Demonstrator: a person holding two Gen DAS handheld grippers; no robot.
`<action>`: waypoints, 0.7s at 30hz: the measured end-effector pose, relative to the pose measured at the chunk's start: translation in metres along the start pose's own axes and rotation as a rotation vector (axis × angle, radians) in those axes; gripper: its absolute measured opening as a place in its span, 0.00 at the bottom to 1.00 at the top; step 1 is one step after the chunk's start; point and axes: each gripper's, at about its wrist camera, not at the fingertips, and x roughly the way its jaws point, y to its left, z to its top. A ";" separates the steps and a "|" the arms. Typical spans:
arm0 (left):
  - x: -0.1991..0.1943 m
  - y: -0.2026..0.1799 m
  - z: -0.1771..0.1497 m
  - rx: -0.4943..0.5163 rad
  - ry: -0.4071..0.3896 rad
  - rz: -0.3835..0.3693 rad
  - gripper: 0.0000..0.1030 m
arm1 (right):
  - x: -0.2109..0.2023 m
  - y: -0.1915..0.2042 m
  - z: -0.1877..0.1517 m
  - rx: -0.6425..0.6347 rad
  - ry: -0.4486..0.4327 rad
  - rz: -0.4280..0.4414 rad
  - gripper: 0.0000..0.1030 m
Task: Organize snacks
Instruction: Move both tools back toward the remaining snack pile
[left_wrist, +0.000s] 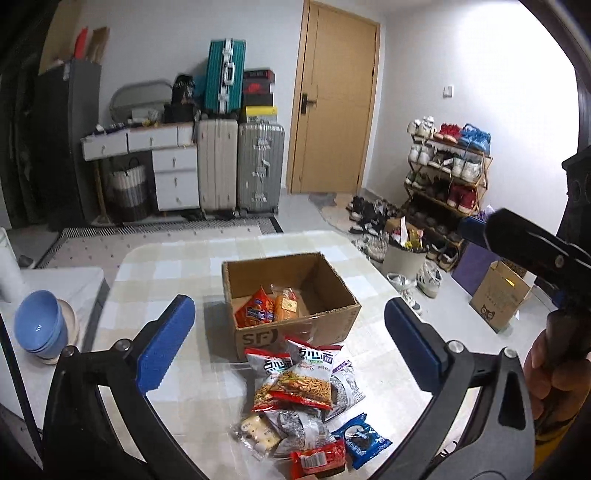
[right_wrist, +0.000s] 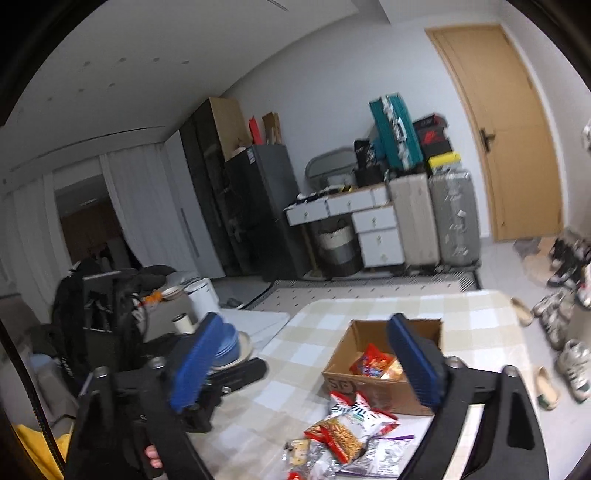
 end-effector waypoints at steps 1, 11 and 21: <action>-0.014 -0.001 -0.004 0.001 -0.027 0.014 1.00 | -0.006 0.005 -0.004 -0.009 -0.014 -0.014 0.97; -0.098 -0.002 -0.065 0.042 -0.133 0.060 1.00 | -0.038 0.030 -0.073 -0.128 -0.005 -0.097 0.99; -0.070 0.013 -0.145 0.016 0.016 0.025 1.00 | -0.021 0.017 -0.141 -0.121 0.141 -0.168 0.99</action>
